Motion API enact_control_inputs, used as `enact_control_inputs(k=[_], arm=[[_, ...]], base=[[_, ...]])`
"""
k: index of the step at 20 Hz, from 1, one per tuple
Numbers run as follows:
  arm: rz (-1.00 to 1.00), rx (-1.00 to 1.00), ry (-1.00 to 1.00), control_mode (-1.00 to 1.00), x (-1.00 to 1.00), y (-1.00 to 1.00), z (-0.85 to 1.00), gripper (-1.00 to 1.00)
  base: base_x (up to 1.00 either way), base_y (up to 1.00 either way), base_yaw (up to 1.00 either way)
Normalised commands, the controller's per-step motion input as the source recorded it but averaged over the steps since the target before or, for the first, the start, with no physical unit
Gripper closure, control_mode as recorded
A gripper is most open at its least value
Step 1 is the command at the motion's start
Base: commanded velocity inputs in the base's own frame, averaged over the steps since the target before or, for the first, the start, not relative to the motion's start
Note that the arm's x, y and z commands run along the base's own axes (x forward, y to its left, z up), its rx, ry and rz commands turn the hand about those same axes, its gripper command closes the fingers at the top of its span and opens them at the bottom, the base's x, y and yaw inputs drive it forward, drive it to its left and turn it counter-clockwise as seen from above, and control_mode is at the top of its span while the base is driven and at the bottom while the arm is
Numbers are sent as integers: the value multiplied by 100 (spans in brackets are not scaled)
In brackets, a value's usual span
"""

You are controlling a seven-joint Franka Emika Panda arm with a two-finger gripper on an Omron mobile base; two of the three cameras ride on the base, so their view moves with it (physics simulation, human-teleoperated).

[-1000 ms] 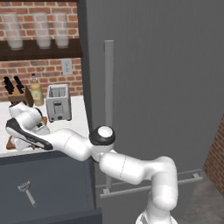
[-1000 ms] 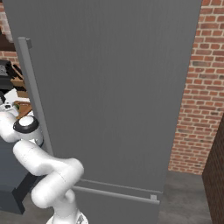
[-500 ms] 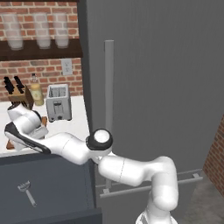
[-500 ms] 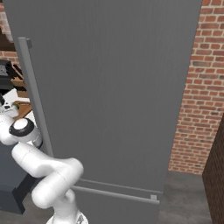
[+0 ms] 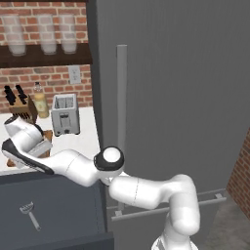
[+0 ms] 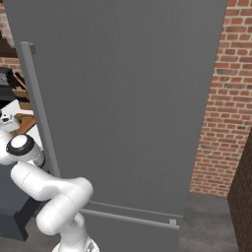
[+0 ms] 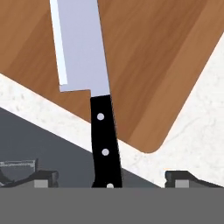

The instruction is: Place the appropriate cutting tool for cutting the avocado skin on the cutting board.

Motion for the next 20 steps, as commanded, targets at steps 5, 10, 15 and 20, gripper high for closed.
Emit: enact_control_inputs(k=[5,10,15,20], arm=[[0,9,-12,-100,-98,-33,42,-100],[-2,15,-6,-100,-100,-20,61,-100],[-7,15,-9,-100,-100,-61,20,-100],[-13,20,-13,-100,-100,-90,2,-100]], base=[[0,0,0],[0,0,0],[0,0,0],[0,0,0]])
